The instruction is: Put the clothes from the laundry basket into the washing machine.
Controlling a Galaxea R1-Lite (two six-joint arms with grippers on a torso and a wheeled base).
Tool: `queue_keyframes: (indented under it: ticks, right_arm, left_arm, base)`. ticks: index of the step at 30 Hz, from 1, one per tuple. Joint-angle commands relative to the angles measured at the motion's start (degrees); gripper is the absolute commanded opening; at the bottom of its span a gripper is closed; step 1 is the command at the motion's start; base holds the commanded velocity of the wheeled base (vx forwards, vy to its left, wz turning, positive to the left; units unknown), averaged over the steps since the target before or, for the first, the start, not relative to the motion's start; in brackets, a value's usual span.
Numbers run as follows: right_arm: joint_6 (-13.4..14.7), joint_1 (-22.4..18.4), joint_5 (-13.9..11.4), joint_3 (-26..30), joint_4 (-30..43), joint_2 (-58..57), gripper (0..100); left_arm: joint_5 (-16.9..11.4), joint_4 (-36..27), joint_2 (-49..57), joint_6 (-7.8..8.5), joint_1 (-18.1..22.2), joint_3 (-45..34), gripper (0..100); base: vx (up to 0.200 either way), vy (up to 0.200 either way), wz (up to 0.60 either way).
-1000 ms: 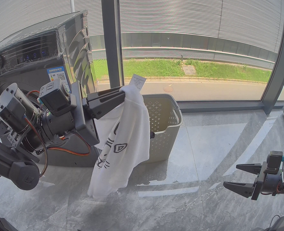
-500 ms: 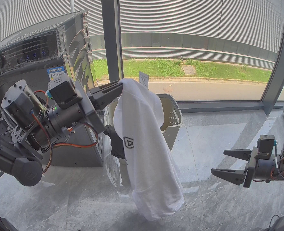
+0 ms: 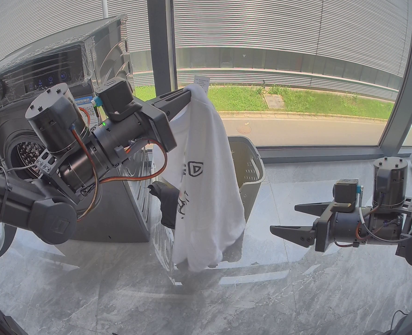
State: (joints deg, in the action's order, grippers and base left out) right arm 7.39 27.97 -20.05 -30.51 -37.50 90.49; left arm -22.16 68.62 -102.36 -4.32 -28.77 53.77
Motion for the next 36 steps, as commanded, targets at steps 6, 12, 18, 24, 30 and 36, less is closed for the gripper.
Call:
queue_keyframes:
  ticks: [6, 12, 18, 24, 30, 36]
  right_arm:
    - [-0.4, 1.7, -0.4, -5.3, -0.5, 7.6, 100]
    - [-2.5, 1.8, -3.2, -7.5, -1.8, 9.4, 100]
    - [-2.3, 0.9, -3.1, -8.0, -4.9, 10.8, 100]
    - [-2.9, 3.7, -5.1, -8.2, -6.0, 10.8, 100]
    - [-4.2, 4.9, -8.3, -9.5, -7.0, 11.4, 100]
    - [-4.5, 4.9, -8.2, -8.6, -8.4, 10.5, 0]
  left_arm:
    - [2.0, -2.4, 1.2, -2.45, -5.3, 3.4, 0]
    - [0.4, -2.5, 3.7, -3.77, -7.9, 1.2, 0]
    - [0.0, -2.4, 4.4, -3.77, -7.6, 0.2, 0]
    - [0.5, -2.4, 4.4, -3.77, -9.3, 0.8, 0]
    - [0.5, -2.6, 5.2, -3.77, -11.4, 1.0, 0]
    - [0.7, -2.6, 4.7, -3.77, -10.1, 1.1, 0]
  base:
    - [0.0, 0.0, 0.0]
    - [0.0, 0.0, 0.0]
    - [0.0, 0.0, 0.0]
    - [0.0, 0.0, 0.0]
    - [0.0, 0.0, 0.0]
    - [0.0, 0.0, 0.0]
